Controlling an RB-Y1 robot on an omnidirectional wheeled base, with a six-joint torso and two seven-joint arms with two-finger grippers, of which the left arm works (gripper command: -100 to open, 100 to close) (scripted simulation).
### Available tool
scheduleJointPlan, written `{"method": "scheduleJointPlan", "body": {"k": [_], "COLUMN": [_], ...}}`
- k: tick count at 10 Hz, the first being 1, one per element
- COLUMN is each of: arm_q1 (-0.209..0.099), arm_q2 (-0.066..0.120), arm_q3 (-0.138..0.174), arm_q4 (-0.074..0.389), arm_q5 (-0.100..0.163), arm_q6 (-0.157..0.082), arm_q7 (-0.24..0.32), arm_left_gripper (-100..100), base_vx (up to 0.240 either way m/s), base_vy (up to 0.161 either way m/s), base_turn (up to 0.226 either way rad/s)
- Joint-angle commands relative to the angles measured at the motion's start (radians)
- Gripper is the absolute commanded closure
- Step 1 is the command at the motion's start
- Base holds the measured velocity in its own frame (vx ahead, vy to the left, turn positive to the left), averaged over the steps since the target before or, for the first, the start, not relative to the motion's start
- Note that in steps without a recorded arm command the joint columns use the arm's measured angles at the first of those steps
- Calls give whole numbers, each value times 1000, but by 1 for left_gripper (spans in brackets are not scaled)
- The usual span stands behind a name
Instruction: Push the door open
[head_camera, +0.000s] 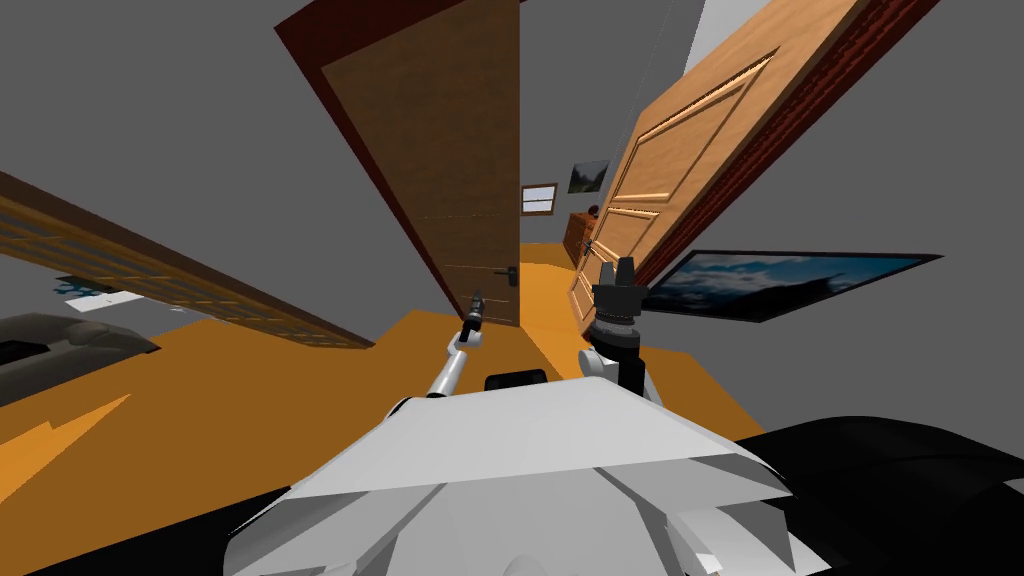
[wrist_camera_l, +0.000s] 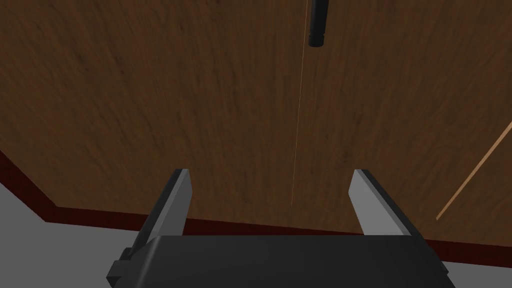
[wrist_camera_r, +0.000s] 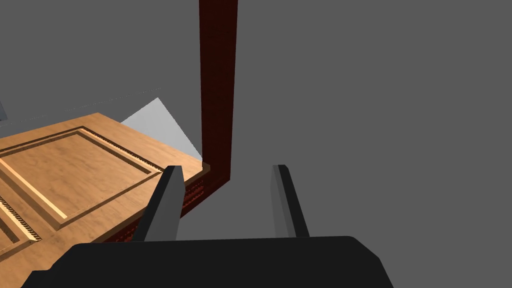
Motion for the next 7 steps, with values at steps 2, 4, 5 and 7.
{"method": "scheduleJointPlan", "body": {"k": [2, 4, 5, 7], "arm_q1": [-50, -87, -104, -136], "arm_q2": [-7, -14, -17, -25], "arm_q3": [-4, -7, -8, -10], "arm_q4": [78, 136, 162, 213], "arm_q5": [-3, -5, -6, -9], "arm_q6": [-1, -5, -7, -10], "arm_q7": [11, 18, 21, 27], "arm_left_gripper": [-100, -100, -100, -100], "base_vx": [86, 91, 91, 91], "base_vy": [-23, -9, -8, -9], "base_turn": [-31, -28, -34, -24]}}
